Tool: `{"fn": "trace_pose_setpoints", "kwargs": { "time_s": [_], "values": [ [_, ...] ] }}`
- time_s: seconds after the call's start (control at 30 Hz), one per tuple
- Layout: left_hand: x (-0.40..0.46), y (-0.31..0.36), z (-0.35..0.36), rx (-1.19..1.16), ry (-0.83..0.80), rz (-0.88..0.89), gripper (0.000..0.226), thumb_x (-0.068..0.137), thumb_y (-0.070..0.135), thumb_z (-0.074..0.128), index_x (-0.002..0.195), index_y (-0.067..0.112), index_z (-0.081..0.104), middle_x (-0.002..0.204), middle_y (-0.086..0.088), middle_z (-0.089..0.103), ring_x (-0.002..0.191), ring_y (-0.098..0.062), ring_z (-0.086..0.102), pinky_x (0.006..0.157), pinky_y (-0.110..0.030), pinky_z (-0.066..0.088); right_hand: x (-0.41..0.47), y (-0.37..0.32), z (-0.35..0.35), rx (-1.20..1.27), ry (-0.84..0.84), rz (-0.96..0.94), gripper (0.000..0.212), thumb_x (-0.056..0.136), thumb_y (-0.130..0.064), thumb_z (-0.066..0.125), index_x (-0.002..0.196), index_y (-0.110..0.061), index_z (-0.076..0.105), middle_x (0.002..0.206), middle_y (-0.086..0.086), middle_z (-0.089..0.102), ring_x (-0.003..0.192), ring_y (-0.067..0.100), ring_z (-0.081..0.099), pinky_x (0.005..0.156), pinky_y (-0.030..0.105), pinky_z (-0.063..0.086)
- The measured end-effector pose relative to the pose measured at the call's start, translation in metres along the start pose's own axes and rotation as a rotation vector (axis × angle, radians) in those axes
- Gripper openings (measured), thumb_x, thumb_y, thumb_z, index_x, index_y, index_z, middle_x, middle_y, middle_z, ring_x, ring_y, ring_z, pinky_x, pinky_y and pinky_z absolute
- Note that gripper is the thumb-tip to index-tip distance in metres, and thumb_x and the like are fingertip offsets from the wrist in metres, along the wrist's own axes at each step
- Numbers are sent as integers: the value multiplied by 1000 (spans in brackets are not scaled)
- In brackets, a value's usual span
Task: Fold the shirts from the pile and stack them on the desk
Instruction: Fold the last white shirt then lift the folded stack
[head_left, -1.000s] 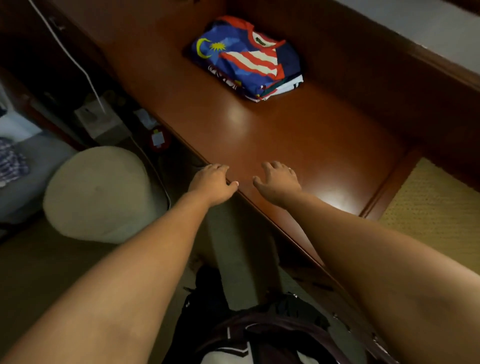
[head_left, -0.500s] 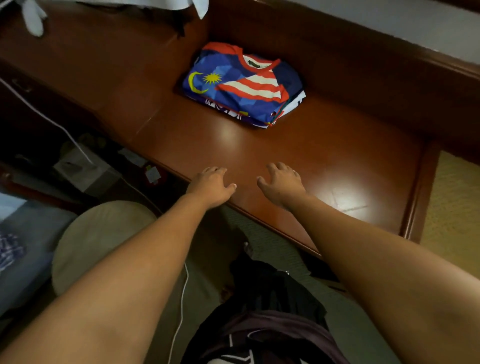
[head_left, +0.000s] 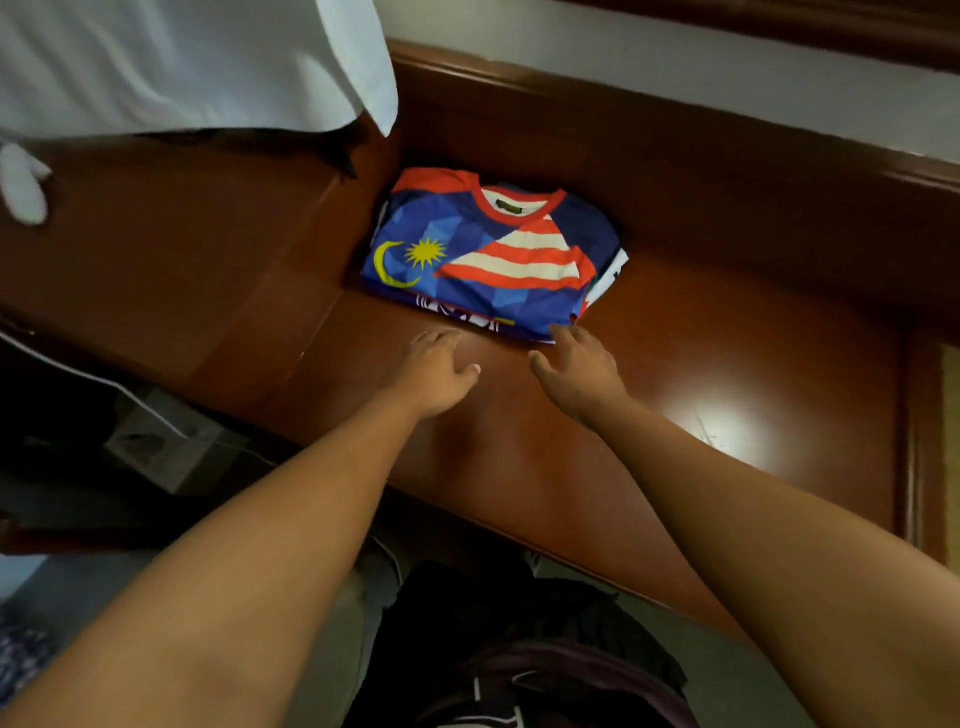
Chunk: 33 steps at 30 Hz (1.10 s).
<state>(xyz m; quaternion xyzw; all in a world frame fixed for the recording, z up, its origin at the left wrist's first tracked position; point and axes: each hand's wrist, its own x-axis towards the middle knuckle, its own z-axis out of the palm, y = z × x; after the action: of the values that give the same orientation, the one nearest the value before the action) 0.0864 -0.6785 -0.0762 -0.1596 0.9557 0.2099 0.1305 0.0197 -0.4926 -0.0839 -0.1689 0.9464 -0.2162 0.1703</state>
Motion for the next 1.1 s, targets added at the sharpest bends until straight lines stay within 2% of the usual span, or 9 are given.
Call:
{"fn": "trace_pose_setpoints", "kwargs": {
  "time_s": [0.13,0.33,0.5,0.63,0.73,0.8,0.9,1.0,1.1],
  "values": [
    [40,-8,-20,-18,11,33,60,92,35,57,142,7,40,147,-14,40,138,-28,33,112,-29,20,33,-8,-1,14,40,34,51,96,-41,47,138,-12,44,142,12,45,130,30,41,106,43,34],
    [109,-37,-42,-67,16,109,57,90,29,60,140,7,44,142,-17,47,131,-32,42,109,-36,33,90,-18,8,95,100,157,52,98,-40,45,141,-10,41,145,14,42,131,32,40,106,45,36],
    [169,-76,-56,-113,68,107,56,87,16,62,137,-2,45,135,-26,49,126,-38,45,106,-38,33,132,-11,22,255,233,313,47,98,-26,48,140,-5,43,147,19,36,130,39,40,106,47,38],
    [210,-106,-57,-116,129,-13,64,88,22,63,144,3,37,141,-25,43,130,-38,39,107,-40,29,148,7,36,324,285,466,49,98,-15,45,146,-13,37,151,21,27,133,43,34,106,51,37],
    [232,-123,-49,-158,132,-104,67,88,30,64,146,11,35,141,-25,42,130,-39,39,106,-42,31,151,21,46,464,231,555,53,100,-26,45,150,-23,29,153,18,21,136,43,29,109,54,33],
    [245,-131,-42,-271,110,-170,69,88,30,65,146,10,34,143,-24,41,131,-39,40,107,-43,33,152,24,46,616,211,577,62,98,-31,50,152,-28,19,156,12,22,139,38,29,111,53,32],
    [260,-139,-31,-503,69,-294,74,86,34,68,145,5,34,143,-22,44,130,-36,44,107,-43,37,158,25,47,785,253,611,82,91,-33,64,153,-22,11,157,7,25,141,32,28,113,49,33],
    [268,-147,-22,-628,45,-384,79,81,41,72,141,3,37,139,-20,49,126,-35,49,105,-43,41,170,29,48,819,255,688,96,78,-46,74,150,-24,16,152,8,31,137,33,34,108,54,37],
    [278,-156,-17,-672,39,-422,89,75,49,75,141,4,36,139,-19,50,125,-34,50,104,-46,43,180,30,47,814,222,687,95,77,-43,77,149,-26,18,150,7,34,135,32,37,108,54,38]
  ]
}}
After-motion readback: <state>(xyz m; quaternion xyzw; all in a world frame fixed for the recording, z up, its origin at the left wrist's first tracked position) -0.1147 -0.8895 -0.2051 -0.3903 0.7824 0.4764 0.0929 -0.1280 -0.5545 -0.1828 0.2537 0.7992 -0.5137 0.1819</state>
